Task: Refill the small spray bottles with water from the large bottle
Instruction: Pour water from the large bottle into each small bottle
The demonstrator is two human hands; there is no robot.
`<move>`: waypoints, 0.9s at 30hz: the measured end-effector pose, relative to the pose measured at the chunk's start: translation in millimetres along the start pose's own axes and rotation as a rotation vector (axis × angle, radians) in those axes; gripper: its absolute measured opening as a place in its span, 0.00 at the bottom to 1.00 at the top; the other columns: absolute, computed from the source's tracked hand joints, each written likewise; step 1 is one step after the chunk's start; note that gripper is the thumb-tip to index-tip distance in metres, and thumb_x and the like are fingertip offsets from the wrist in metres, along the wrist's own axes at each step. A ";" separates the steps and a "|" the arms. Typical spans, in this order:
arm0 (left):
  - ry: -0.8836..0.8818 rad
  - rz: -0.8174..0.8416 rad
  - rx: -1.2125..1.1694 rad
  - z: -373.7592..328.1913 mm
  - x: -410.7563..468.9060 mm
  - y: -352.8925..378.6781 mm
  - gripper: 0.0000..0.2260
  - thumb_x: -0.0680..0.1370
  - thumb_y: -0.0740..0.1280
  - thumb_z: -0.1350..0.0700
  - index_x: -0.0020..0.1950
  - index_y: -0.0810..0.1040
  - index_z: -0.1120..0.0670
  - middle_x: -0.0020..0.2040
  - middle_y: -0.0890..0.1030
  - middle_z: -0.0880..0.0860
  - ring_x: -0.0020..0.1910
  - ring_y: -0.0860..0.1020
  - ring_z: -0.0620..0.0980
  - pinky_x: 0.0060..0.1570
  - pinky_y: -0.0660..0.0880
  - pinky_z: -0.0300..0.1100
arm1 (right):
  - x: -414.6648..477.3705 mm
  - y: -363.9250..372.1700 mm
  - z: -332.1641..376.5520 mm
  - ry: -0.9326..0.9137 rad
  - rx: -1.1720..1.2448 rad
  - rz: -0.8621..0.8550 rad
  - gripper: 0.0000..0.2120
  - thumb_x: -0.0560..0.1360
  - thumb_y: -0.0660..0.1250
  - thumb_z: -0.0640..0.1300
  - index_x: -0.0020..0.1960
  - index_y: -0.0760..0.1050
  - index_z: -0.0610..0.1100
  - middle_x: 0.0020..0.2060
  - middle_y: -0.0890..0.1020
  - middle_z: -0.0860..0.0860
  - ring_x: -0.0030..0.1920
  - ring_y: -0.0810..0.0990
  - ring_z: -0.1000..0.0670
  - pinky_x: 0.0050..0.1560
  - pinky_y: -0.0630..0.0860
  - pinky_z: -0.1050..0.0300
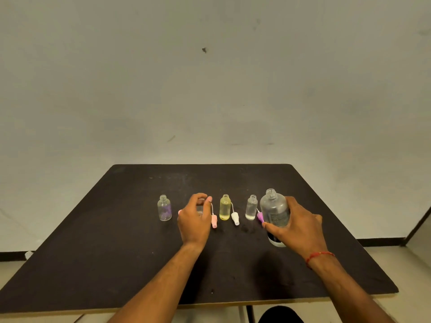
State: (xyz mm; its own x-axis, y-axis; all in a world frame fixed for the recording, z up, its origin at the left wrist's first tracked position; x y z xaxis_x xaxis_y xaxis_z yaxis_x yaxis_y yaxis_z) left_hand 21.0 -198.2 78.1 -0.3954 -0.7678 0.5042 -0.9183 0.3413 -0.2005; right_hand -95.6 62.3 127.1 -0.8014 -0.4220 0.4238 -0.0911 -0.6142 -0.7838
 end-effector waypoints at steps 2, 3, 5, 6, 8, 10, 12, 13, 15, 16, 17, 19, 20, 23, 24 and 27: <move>-0.016 -0.033 0.017 6.0 2.6 -8.8 0.06 0.79 0.72 0.49 0.55 0.80 0.48 0.50 0.80 0.41 0.50 0.80 0.41 0.46 0.74 0.29 | -1.8 0.5 6.3 -0.012 0.001 0.007 0.32 0.63 0.73 0.68 0.61 0.66 0.60 0.47 0.74 0.63 0.45 0.72 0.58 0.55 0.63 0.52; -0.036 -0.037 0.035 10.4 4.4 -10.6 0.09 0.79 0.73 0.49 0.57 0.80 0.49 0.54 0.78 0.43 0.52 0.79 0.43 0.48 0.73 0.29 | -3.1 0.7 9.1 -0.015 0.002 0.008 0.32 0.63 0.73 0.68 0.61 0.66 0.60 0.48 0.75 0.63 0.45 0.72 0.58 0.55 0.62 0.52; -0.107 0.001 0.074 21.8 7.4 -8.3 0.16 0.78 0.74 0.49 0.63 0.78 0.52 0.60 0.76 0.47 0.58 0.77 0.47 0.52 0.73 0.38 | -5.6 1.2 13.5 -0.016 0.002 0.013 0.32 0.63 0.73 0.68 0.61 0.66 0.60 0.48 0.77 0.62 0.45 0.73 0.58 0.55 0.63 0.52; -0.148 0.036 0.093 27.3 8.9 -5.5 0.20 0.78 0.74 0.49 0.66 0.76 0.53 0.64 0.76 0.49 0.61 0.77 0.49 0.54 0.73 0.41 | -6.6 1.7 15.3 -0.016 0.003 0.017 0.32 0.63 0.73 0.68 0.61 0.66 0.60 0.49 0.78 0.62 0.46 0.73 0.59 0.55 0.64 0.52; -0.212 0.109 0.132 36.9 12.4 0.9 0.26 0.77 0.75 0.48 0.72 0.73 0.55 0.69 0.74 0.51 0.65 0.76 0.52 0.58 0.74 0.45 | -8.1 3.4 18.2 -0.019 0.009 0.030 0.33 0.63 0.72 0.69 0.62 0.66 0.60 0.51 0.78 0.61 0.48 0.74 0.58 0.57 0.65 0.51; -0.250 0.165 0.160 43.6 16.3 7.5 0.29 0.77 0.75 0.48 0.75 0.71 0.55 0.73 0.73 0.52 0.69 0.74 0.53 0.65 0.74 0.50 | -8.5 4.2 20.9 -0.018 0.015 0.036 0.33 0.63 0.71 0.70 0.62 0.66 0.59 0.52 0.78 0.61 0.50 0.76 0.56 0.58 0.66 0.50; -0.279 0.199 0.176 49.7 19.4 13.6 0.30 0.77 0.75 0.48 0.75 0.71 0.54 0.73 0.73 0.53 0.71 0.74 0.54 0.68 0.73 0.53 | -8.3 4.5 23.2 -0.019 0.011 0.035 0.33 0.63 0.71 0.70 0.63 0.66 0.59 0.52 0.78 0.61 0.51 0.77 0.56 0.59 0.67 0.49; -0.288 0.209 0.186 52.3 20.6 16.6 0.28 0.77 0.75 0.48 0.75 0.72 0.54 0.72 0.75 0.53 0.70 0.75 0.55 0.67 0.74 0.52 | -8.4 4.7 24.0 -0.020 0.011 0.033 0.33 0.63 0.71 0.70 0.63 0.66 0.59 0.52 0.78 0.61 0.51 0.77 0.56 0.59 0.67 0.49; -0.294 0.227 0.199 56.5 22.1 21.4 0.23 0.77 0.75 0.48 0.70 0.77 0.52 0.66 0.80 0.51 0.64 0.79 0.53 0.61 0.76 0.48 | -8.3 5.3 25.2 -0.021 0.016 0.036 0.33 0.63 0.70 0.70 0.63 0.66 0.59 0.53 0.78 0.61 0.51 0.77 0.56 0.59 0.67 0.49; -0.296 0.235 0.198 57.5 22.2 22.7 0.19 0.77 0.74 0.48 0.66 0.79 0.51 0.61 0.82 0.50 0.60 0.80 0.52 0.56 0.76 0.46 | -8.3 5.9 25.9 -0.020 0.019 0.040 0.33 0.63 0.70 0.70 0.63 0.66 0.59 0.53 0.78 0.61 0.52 0.77 0.56 0.60 0.68 0.48; -0.298 0.242 0.196 58.0 22.2 22.9 0.15 0.77 0.74 0.48 0.63 0.80 0.50 0.56 0.83 0.48 0.56 0.81 0.52 0.51 0.74 0.44 | -8.8 6.7 26.8 -0.021 0.021 0.042 0.34 0.63 0.70 0.70 0.63 0.66 0.59 0.53 0.78 0.60 0.53 0.77 0.55 0.61 0.68 0.47; -0.298 0.246 0.185 57.5 22.9 22.0 0.10 0.78 0.73 0.49 0.57 0.80 0.47 0.49 0.82 0.45 0.51 0.82 0.51 0.46 0.72 0.42 | -8.9 7.8 28.5 -0.026 0.024 0.042 0.34 0.63 0.71 0.70 0.64 0.66 0.59 0.54 0.79 0.59 0.54 0.78 0.54 0.62 0.69 0.45; -0.294 0.246 0.176 56.5 23.2 21.2 0.08 0.78 0.73 0.49 0.56 0.79 0.47 0.48 0.82 0.45 0.49 0.82 0.50 0.45 0.71 0.42 | -8.5 8.4 29.6 -0.027 0.024 0.045 0.34 0.64 0.71 0.70 0.64 0.66 0.58 0.55 0.79 0.59 0.54 0.78 0.53 0.63 0.70 0.45; -0.256 0.240 0.141 51.5 23.5 16.8 0.09 0.78 0.74 0.48 0.55 0.79 0.47 0.48 0.83 0.46 0.46 0.80 0.46 0.42 0.72 0.39 | -7.2 11.1 33.6 -0.030 0.021 0.059 0.34 0.64 0.71 0.69 0.64 0.66 0.58 0.56 0.79 0.58 0.55 0.78 0.53 0.63 0.69 0.46; -0.238 0.237 0.126 49.1 23.6 15.1 0.10 0.77 0.74 0.48 0.55 0.79 0.47 0.48 0.82 0.45 0.46 0.80 0.45 0.41 0.72 0.37 | -6.4 11.3 35.5 -0.033 0.018 0.056 0.34 0.64 0.72 0.69 0.64 0.66 0.58 0.56 0.79 0.58 0.55 0.78 0.53 0.63 0.68 0.46; -0.171 0.243 0.085 40.7 23.6 7.3 0.12 0.77 0.75 0.48 0.58 0.80 0.48 0.49 0.82 0.43 0.49 0.80 0.43 0.43 0.73 0.33 | -4.5 11.2 44.3 -0.056 -0.009 0.044 0.34 0.63 0.71 0.69 0.64 0.66 0.59 0.55 0.79 0.60 0.54 0.78 0.55 0.59 0.67 0.48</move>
State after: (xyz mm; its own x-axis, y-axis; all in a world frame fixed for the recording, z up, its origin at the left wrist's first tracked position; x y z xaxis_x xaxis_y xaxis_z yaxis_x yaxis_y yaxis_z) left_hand 4.2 -235.9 54.4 -0.5943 -0.7517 0.2859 -0.7919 0.4852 -0.3707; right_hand -66.7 27.8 136.6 -0.7704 -0.4854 0.4134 -0.0618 -0.5884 -0.8062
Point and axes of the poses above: each hand's wrist, its own x-axis towards the middle knuckle, its own y-axis out of the palm, z = x × y, the point moved 6 cm from there along x, towards the middle knuckle
